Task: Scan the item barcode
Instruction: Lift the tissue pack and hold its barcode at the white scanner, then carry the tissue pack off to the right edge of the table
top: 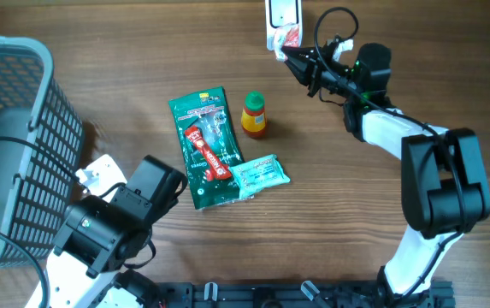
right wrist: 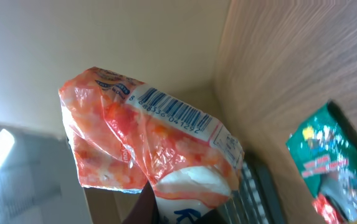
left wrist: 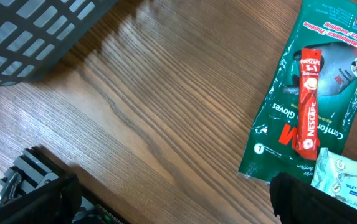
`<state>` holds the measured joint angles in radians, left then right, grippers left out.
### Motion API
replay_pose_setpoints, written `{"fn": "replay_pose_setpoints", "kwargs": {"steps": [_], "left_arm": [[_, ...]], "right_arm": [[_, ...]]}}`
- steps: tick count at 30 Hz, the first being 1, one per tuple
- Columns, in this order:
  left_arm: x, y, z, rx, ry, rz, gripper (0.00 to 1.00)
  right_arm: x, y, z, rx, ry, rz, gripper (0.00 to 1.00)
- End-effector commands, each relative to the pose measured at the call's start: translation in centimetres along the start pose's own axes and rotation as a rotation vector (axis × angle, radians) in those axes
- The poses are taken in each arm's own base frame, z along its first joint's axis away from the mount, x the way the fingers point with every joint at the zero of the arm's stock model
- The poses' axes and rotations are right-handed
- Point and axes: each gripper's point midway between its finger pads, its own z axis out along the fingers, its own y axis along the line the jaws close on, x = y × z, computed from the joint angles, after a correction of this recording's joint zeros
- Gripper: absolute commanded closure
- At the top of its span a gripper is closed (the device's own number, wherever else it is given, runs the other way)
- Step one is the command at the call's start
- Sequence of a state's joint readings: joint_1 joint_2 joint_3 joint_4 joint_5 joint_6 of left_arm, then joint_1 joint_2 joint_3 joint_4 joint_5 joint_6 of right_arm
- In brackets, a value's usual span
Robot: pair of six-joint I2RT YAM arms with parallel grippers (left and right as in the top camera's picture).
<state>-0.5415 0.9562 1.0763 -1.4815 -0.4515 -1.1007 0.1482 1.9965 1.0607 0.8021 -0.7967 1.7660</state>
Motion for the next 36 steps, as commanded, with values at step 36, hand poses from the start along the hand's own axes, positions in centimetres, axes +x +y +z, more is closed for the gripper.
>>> {"fn": "replay_pose_setpoints", "kwargs": {"steps": [36], "left_arm": [[-0.3,0.1,-0.1,0.001,-0.012,-0.003,0.00]], "right_arm": [[-19.6,8.4,-20.6,0.945,-1.130,-0.422,0.95]]}}
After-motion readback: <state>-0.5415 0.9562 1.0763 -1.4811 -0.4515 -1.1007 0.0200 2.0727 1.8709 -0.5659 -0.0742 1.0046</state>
